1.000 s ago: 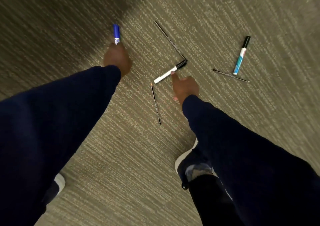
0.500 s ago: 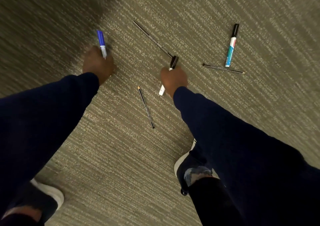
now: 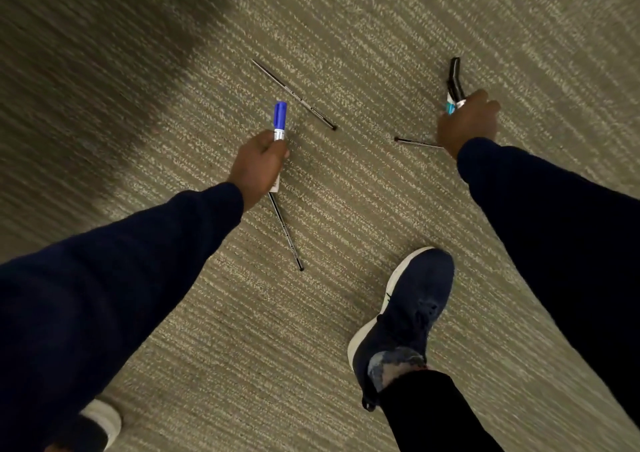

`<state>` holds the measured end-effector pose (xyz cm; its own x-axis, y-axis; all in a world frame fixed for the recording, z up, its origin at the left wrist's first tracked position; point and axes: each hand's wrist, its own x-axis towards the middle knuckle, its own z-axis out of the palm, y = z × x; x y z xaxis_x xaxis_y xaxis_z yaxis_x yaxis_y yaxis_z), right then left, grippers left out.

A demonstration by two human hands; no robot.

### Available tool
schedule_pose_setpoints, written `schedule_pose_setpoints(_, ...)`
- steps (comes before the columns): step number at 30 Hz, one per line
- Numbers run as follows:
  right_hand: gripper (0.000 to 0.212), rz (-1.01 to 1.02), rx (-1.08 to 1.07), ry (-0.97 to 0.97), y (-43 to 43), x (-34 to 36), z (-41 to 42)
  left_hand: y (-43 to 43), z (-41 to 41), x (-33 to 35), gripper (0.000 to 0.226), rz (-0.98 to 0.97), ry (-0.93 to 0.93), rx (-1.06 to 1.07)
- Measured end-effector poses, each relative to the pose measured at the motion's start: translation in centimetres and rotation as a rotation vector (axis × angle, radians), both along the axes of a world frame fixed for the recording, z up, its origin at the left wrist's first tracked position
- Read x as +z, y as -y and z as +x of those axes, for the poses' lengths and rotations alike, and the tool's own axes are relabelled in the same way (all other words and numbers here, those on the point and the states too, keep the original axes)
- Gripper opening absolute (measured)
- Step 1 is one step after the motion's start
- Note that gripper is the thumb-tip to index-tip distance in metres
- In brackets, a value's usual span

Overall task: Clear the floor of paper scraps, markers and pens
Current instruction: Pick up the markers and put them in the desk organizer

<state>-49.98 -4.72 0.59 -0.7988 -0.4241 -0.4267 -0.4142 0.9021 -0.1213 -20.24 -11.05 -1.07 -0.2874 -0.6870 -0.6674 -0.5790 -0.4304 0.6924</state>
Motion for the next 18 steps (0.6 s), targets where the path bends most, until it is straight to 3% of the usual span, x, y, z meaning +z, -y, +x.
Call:
schedule_pose_setpoints(6, 0.04, -0.078, 0.151, 0.038, 0.1, 2.6, 2.0, -0.1, 1.0, 1.7, 0.016, 0.064, -0.022, 0.055)
schedule_pose_setpoints(8, 0.033, -0.166, 0.03, 0.222, 0.8, 4.4, 4.5, 0.3, 1.9, 3.1, 0.018, 0.097, -0.037, 0.098)
schedule_pose_setpoints(14, 0.022, -0.419, -0.534, 1.09, 3.0, 11.2, 16.3, 2.5, 5.2, 10.6, 0.022, 0.297, -0.158, 0.364)
schedule_pose_setpoints(18, 0.027, -0.434, -0.534, 1.312, 5.6, 18.3, 26.4, 4.4, 10.1, 18.0, 0.031, 0.317, -0.244, 0.505)
